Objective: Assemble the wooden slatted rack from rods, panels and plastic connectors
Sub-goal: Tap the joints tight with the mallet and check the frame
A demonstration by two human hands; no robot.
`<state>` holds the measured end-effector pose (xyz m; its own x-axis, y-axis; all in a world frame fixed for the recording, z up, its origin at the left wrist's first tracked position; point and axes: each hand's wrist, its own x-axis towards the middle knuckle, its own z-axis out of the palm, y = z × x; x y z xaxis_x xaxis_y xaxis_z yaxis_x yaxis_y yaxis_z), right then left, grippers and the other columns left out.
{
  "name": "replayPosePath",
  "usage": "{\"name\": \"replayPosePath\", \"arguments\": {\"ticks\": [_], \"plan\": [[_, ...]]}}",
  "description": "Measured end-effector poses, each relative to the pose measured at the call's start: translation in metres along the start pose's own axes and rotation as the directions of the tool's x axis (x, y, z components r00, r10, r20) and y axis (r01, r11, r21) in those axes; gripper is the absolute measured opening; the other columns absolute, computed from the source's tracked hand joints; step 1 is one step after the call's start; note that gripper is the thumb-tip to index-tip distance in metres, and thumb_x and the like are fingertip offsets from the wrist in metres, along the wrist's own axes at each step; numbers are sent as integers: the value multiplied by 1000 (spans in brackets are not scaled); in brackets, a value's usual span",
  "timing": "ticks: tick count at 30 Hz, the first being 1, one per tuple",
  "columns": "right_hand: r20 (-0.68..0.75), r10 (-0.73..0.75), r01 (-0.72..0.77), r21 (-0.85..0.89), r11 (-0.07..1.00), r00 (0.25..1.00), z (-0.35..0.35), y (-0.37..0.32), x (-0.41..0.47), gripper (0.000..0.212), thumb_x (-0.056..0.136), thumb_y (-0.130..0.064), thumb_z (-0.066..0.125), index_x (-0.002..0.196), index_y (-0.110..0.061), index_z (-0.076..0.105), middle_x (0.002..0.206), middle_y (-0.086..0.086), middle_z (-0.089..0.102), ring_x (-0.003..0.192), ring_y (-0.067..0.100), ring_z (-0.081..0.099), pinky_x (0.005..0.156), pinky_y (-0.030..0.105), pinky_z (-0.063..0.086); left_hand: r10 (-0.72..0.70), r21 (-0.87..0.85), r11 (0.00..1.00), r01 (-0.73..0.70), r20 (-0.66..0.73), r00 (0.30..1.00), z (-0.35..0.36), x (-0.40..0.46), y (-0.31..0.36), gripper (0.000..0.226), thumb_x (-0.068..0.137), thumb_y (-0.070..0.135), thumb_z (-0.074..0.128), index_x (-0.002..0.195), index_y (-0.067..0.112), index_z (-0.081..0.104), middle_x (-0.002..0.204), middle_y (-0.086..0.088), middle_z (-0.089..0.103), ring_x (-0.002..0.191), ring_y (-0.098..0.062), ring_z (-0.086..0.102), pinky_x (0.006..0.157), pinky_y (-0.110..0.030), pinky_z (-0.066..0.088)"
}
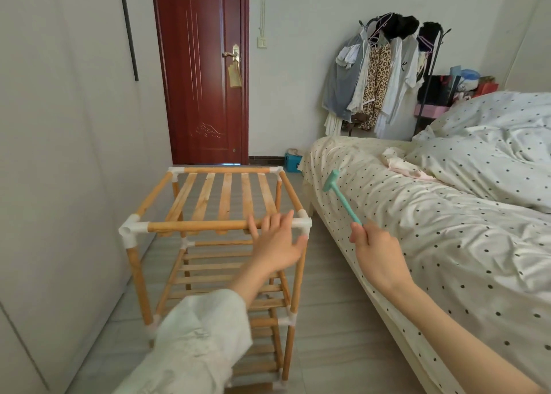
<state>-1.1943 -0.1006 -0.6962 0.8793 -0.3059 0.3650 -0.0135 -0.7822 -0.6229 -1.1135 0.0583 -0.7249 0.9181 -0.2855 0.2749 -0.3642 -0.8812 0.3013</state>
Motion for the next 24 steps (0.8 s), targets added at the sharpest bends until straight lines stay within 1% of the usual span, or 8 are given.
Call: {"name": "replayPosePath", "arguments": {"ticks": [5, 9, 11, 14, 16, 19, 22, 24], "plan": [[-19, -13, 14, 26, 1000, 1000, -1, 10, -3, 35, 100, -31, 35, 82, -10, 56, 69, 4, 56, 77, 37, 58, 70, 42, 48, -35, -239, 971, -20, -222, 974, 12, -5, -4, 35, 95, 52, 34, 114, 32, 54, 112, 13, 50, 120, -11, 34, 111, -40, 1], [-52, -122, 118, -78, 990, 991, 0, 10, 4, 39, 100, -33, 33, 92, -4, 56, 73, 14, 62, 70, 38, 57, 62, 42, 47, -77, -448, 888, -101, -362, 929, 2, -18, -38, 35, 87, 52, 36, 73, 30, 58, 77, 19, 50, 92, -6, 41, 92, -25, 13], [-49, -149, 144, -94, 985, 988, 3, 8, 7, 39, 100, -34, 33, 94, -3, 56, 75, 14, 63, 69, 37, 58, 61, 40, 46, -124, -531, 842, -93, -358, 925, -12, -25, -63, 38, 83, 49, 33, 61, 30, 57, 73, 18, 52, 88, -7, 43, 85, -24, 15], [-38, -128, 124, -96, 988, 991, 8, 9, 10, 40, 100, -34, 34, 94, -3, 58, 80, 15, 63, 75, 38, 58, 62, 38, 44, -197, -622, 782, 21, -215, 957, -40, -25, -119, 49, 83, 47, 37, 46, 25, 59, 70, 10, 59, 96, -18, 49, 96, -31, 24], [-11, -114, 112, -123, 986, 993, 11, 13, 9, 40, 100, -34, 34, 95, -3, 59, 84, 15, 65, 80, 38, 58, 63, 37, 42, -261, -528, 834, 164, -115, 959, -62, -21, -145, 59, 89, 52, 44, 42, 21, 59, 60, 6, 59, 92, -25, 56, 95, -37, 34], [17, -88, 90, -160, 983, 996, 16, 15, 10, 41, 100, -36, 33, 94, -6, 60, 86, 13, 65, 81, 37, 58, 68, 39, 47, -332, -69, 940, 334, 37, 942, -84, -7, -156, 54, 98, 46, 35, 61, 21, 64, 71, -1, 62, 95, -29, 60, 91, -34, 39], [51, -55, 62, -147, 987, 997, 19, 13, 17, 41, 99, -37, 32, 94, -7, 60, 86, 12, 65, 82, 36, 59, 73, 41, 49, -280, 153, 951, 267, 73, 957, -79, -5, -128, 57, 97, 50, 19, 99, 18, 66, 102, -5, 66, 102, -26, 59, 102, -42, 38], [97, -37, 52, -160, 986, 995, 19, 9, 22, 41, 100, -36, 33, 93, -7, 61, 83, 11, 63, 79, 33, 59, 73, 40, 50, -154, 305, 940, 152, -19, 988, -57, -16, -102, 54, 97, 52, 16, 115, 25, 60, 114, 2, 62, 114, -21, 54, 114, -50, 19]]}}
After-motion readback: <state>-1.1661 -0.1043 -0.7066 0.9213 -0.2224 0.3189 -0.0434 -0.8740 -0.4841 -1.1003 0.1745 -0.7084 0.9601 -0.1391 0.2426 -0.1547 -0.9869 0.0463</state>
